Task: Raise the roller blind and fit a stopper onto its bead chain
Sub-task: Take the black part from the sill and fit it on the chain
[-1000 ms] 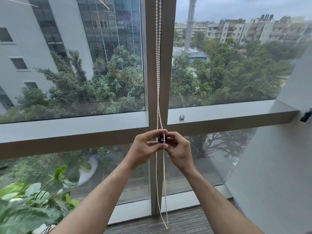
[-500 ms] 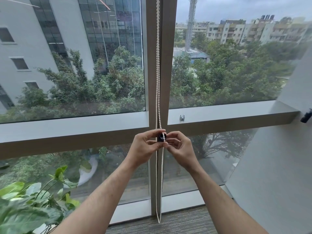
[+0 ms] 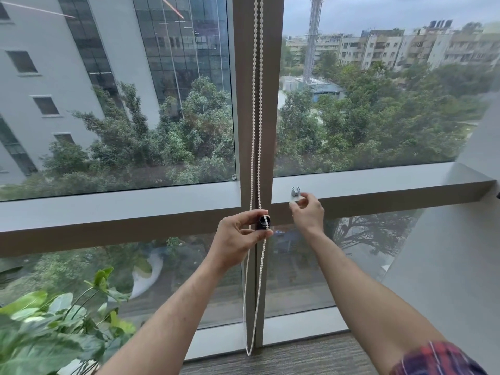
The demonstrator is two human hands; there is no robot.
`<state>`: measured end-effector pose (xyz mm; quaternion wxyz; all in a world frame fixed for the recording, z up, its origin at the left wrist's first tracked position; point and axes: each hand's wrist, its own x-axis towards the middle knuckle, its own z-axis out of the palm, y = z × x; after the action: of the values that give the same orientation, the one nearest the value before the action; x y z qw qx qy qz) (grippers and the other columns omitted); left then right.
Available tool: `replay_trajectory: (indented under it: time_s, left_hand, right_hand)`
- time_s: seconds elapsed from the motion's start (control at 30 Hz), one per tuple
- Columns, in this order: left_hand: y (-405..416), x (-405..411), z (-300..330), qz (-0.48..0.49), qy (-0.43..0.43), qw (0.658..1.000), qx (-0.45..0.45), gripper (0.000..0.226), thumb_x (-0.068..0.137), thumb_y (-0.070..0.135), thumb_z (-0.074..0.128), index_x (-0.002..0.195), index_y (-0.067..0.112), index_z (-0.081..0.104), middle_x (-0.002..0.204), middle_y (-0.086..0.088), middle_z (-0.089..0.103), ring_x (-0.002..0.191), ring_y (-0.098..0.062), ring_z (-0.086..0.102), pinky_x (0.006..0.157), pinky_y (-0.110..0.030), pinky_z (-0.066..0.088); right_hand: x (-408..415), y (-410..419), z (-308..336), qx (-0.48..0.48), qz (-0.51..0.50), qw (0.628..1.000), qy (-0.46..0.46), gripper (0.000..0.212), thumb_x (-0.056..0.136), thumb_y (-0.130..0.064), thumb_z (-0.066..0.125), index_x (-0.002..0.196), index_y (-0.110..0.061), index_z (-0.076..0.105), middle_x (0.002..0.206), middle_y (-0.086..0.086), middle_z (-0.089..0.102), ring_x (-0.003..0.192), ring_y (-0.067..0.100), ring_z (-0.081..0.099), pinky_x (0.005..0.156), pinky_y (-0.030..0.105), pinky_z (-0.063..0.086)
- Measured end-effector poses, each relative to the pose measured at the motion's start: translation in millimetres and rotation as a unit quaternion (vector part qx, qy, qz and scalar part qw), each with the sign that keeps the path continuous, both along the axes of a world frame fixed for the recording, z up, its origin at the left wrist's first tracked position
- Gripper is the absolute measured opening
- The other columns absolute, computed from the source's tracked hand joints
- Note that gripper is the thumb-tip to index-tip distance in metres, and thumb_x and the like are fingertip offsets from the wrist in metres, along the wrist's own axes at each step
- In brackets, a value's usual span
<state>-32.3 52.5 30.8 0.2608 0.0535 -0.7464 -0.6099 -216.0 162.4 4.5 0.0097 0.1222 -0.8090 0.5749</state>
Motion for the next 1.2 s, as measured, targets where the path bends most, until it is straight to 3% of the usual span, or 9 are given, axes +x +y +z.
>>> replay_trajectory:
  time_s: [0.13,0.27,0.47,0.7,0.9,1.07,1.2]
  left_hand:
    - [-1.5,0.0,0.5,0.013,-0.001,1.000,0.003,0.040,0.071,0.013,0.087,0.105,0.030,0.075,0.098,0.003,0.078,0.094,-0.014,0.072,0.085,-0.035,0.059]
    - [-4.9,3.1,0.5,0.019,-0.004,1.000,0.004,0.041,0.071,0.014,0.087,0.106,0.032,0.076,0.099,0.000,0.078,0.095,-0.015,0.073,0.085,-0.031,0.059]
    - [-7.6,6.2,-0.1,0.029,-0.001,1.000,0.004,0.041,0.071,0.011,0.087,0.105,0.032,0.076,0.100,0.002,0.078,0.096,-0.015,0.072,0.083,-0.026,0.058]
    - [-7.1,4.9,-3.6,0.030,-0.007,1.000,0.003,0.041,0.072,0.007,0.086,0.106,0.027,0.076,0.099,0.000,0.078,0.096,-0.016,0.072,0.084,-0.029,0.058]
    - [-9.2,5.4,-6.2,0.028,-0.016,0.999,0.003,0.040,0.071,0.007,0.086,0.104,0.028,0.076,0.094,0.003,0.078,0.092,-0.014,0.072,0.084,-0.028,0.058]
    - [-9.8,6.9,-8.8,0.031,-0.014,0.999,0.012,0.041,0.071,0.005,0.086,0.102,0.029,0.075,0.091,0.004,0.078,0.088,-0.012,0.072,0.081,-0.023,0.056]
    - [-7.6,5.9,-7.5,0.026,-0.010,1.000,0.004,0.041,0.072,0.001,0.084,0.106,0.022,0.074,0.096,-0.006,0.077,0.090,-0.014,0.071,0.081,-0.024,0.056]
  right_hand:
    - [-28.3,-11.4,6.6,0.057,-0.010,0.998,0.015,0.051,0.089,-0.018,0.068,0.134,-0.001,0.053,0.125,0.020,0.060,0.119,0.034,0.055,0.105,0.040,0.042]
    - [-48.5,-20.0,7.5,0.132,0.008,0.991,0.015,0.059,0.091,-0.026,0.068,0.140,0.000,0.047,0.132,0.024,0.055,0.127,0.037,0.049,0.107,0.040,0.036]
    - [-53.9,-22.5,2.8,0.149,-0.002,0.989,0.026,0.036,0.089,-0.021,0.070,0.123,-0.011,0.064,0.126,0.018,0.059,0.118,0.032,0.057,0.102,0.038,0.042]
    - [-34.6,-11.0,1.3,0.053,0.006,0.998,0.032,0.028,0.084,-0.021,0.078,0.104,-0.007,0.065,0.103,0.010,0.070,0.100,0.028,0.065,0.090,0.037,0.050]
    - [11.4,0.6,6.5,-0.063,0.112,0.992,0.014,0.022,0.081,-0.023,0.081,0.096,-0.017,0.067,0.083,0.003,0.075,0.070,0.022,0.073,0.076,0.044,0.062]
    - [50.2,11.6,16.9,-0.187,0.195,0.963,-0.002,0.023,0.079,-0.023,0.082,0.099,-0.022,0.071,0.087,0.000,0.077,0.083,0.017,0.071,0.073,0.039,0.062]
    - [72.5,19.2,29.7,-0.216,0.258,0.942,0.006,0.028,0.073,-0.028,0.081,0.099,-0.023,0.072,0.087,0.000,0.078,0.081,0.015,0.071,0.079,0.037,0.060]
